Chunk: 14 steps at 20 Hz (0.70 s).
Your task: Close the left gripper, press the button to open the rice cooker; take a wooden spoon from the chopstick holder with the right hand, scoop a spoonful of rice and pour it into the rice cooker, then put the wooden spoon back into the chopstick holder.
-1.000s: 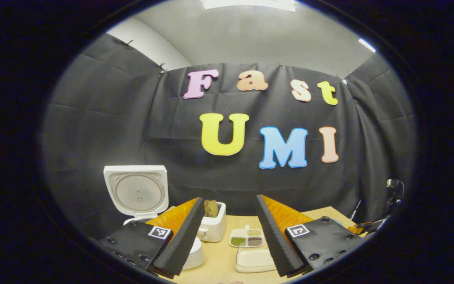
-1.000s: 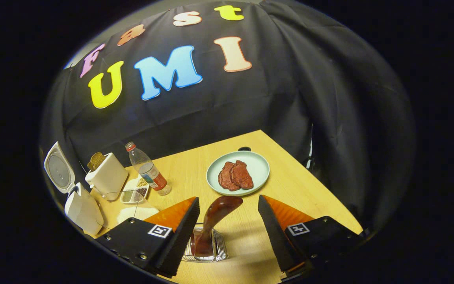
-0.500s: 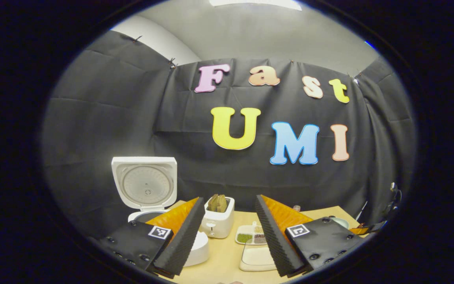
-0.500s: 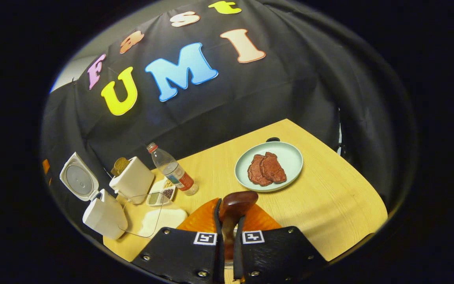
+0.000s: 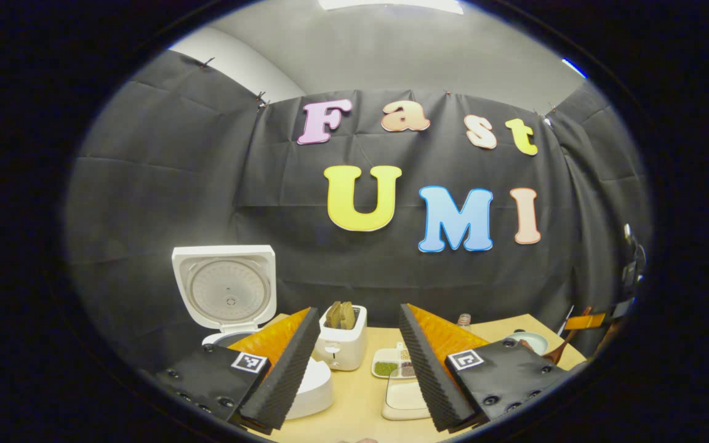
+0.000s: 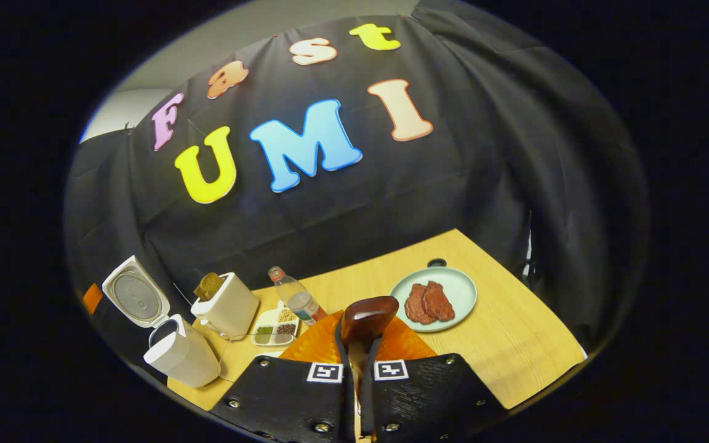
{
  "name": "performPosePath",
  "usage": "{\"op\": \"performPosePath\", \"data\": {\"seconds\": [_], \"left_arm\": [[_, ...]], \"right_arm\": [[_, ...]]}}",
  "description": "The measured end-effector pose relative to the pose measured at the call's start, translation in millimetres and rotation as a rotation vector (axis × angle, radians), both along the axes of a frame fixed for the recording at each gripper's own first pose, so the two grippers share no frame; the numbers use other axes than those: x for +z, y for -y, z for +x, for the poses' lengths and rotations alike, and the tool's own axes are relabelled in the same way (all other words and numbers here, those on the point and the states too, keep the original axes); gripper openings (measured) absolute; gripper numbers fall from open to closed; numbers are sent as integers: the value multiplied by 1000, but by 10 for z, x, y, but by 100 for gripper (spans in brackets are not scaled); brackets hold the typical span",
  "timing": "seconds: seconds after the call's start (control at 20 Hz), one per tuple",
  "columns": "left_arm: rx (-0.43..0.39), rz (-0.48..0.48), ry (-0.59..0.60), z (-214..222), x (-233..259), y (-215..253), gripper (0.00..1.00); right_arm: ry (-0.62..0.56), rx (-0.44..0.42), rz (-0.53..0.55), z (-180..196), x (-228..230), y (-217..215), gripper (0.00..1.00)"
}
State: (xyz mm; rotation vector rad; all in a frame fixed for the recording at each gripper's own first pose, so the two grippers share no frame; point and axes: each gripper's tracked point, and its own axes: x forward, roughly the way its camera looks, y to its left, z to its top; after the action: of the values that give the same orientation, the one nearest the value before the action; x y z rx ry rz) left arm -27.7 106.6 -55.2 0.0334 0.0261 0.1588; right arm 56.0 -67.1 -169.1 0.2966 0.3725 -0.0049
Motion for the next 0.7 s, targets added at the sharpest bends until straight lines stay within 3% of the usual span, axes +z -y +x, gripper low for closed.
{"op": "performPosePath", "data": {"seconds": [0.3,0.35,0.4,0.7], "left_arm": [[-60,1,-20,-71,-106,-77,92],[-57,2,-23,-82,-136,-153,88],[-55,3,-26,-96,-146,-210,92],[-29,21,-62,-228,-309,-549,91]], "right_arm": [[95,171,-30,258,413,-900,4],[102,203,-39,295,400,-1068,4],[102,228,-49,341,368,-1220,4],[24,315,-85,560,-233,-1896,4]]}}
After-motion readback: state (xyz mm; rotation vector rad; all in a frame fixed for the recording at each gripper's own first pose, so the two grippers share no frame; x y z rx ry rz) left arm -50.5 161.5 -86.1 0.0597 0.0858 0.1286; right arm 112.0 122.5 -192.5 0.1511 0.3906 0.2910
